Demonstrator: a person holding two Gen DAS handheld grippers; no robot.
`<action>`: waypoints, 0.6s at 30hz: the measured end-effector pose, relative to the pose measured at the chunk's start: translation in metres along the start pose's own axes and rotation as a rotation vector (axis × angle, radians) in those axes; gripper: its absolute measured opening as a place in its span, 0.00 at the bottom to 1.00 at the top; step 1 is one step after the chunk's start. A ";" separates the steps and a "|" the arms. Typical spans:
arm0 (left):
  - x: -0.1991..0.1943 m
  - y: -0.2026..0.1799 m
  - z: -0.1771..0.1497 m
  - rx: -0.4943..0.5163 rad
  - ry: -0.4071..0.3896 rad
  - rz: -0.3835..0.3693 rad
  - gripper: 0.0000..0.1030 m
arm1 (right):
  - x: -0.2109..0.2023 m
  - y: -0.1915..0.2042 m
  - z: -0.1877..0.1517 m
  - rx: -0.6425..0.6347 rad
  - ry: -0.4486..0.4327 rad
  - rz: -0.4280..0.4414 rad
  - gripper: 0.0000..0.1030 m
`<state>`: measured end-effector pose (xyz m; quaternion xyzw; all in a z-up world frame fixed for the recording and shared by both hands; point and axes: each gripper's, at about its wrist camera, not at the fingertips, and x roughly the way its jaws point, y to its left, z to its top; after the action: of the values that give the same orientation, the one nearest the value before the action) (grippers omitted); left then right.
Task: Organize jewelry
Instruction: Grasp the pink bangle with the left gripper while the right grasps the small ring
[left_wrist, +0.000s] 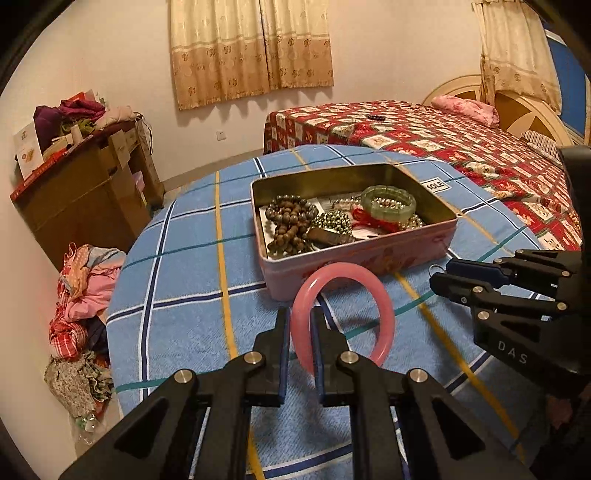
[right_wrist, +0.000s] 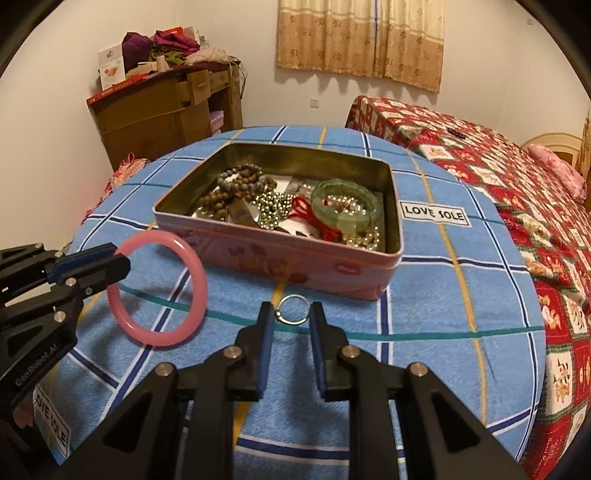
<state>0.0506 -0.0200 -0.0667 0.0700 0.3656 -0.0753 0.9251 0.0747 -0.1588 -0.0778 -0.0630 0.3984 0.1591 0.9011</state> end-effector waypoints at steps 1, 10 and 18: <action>-0.001 0.000 0.000 -0.001 -0.002 -0.003 0.10 | -0.001 0.000 0.000 0.000 -0.003 0.000 0.21; -0.018 -0.001 0.007 0.003 -0.036 -0.005 0.10 | -0.011 -0.001 0.003 -0.005 -0.033 -0.002 0.21; -0.031 0.003 0.027 -0.004 -0.084 0.003 0.10 | -0.021 -0.003 0.013 -0.009 -0.067 -0.011 0.21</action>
<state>0.0466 -0.0194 -0.0258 0.0655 0.3264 -0.0759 0.9399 0.0718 -0.1634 -0.0534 -0.0639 0.3671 0.1577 0.9145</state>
